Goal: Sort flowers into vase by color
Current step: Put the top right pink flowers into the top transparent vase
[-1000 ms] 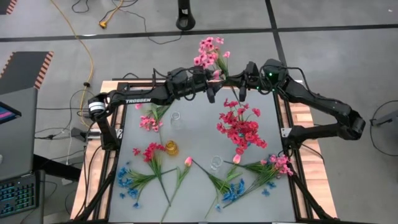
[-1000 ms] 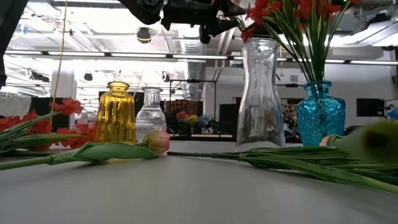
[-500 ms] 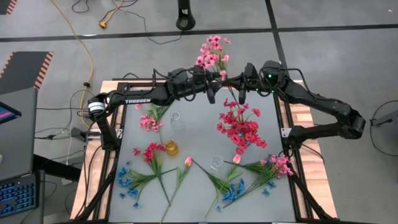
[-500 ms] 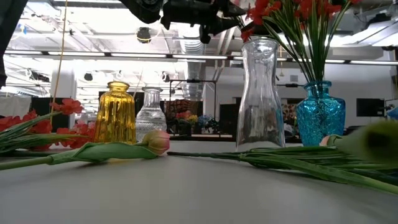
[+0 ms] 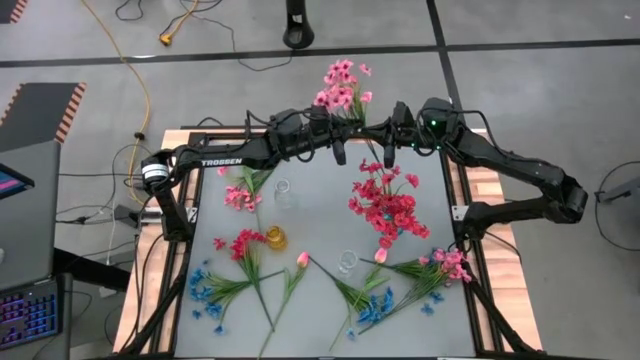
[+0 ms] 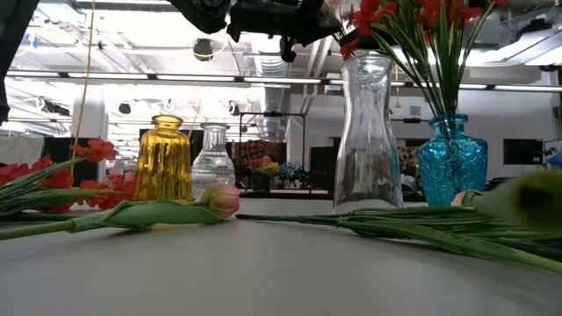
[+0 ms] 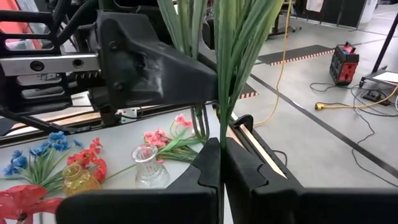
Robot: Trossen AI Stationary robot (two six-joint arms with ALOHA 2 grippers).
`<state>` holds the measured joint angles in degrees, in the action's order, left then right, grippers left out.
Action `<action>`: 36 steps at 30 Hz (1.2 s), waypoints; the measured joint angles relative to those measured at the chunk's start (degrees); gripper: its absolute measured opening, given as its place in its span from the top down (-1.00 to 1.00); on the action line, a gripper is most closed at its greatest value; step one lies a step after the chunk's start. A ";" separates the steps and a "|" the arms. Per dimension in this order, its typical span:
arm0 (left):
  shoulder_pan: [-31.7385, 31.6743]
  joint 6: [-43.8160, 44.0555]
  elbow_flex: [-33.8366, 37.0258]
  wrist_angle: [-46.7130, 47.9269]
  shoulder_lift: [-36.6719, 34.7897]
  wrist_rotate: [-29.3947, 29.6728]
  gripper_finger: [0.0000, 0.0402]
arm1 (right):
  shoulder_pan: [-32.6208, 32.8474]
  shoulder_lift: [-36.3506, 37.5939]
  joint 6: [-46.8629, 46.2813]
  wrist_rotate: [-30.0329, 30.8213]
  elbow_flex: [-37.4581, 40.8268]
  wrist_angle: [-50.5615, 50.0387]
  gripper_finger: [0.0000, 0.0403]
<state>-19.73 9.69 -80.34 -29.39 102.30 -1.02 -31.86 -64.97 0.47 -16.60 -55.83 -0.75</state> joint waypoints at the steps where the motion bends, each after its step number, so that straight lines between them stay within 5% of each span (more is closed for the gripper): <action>1: 0.00 -0.02 0.00 0.00 0.00 0.00 0.98 | 0.00 0.00 0.00 0.00 0.00 0.00 0.82; 11: 0.00 -1.50 0.07 1.41 -0.13 -3.04 0.99 | -0.12 0.04 0.01 -0.19 -0.02 -0.47 0.48; 20: -0.57 -6.10 0.09 15.65 -6.50 -2.76 1.00 | -2.80 3.32 0.20 4.81 -0.02 -1.30 0.05; 36: 3.83 -11.15 0.07 47.49 -25.73 0.05 1.00 | -8.50 11.84 0.00 5.14 -0.02 -16.77 -0.01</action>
<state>-15.90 -1.47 -80.27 18.10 76.57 -0.97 -40.36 -53.13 0.47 -11.46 -55.86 -17.53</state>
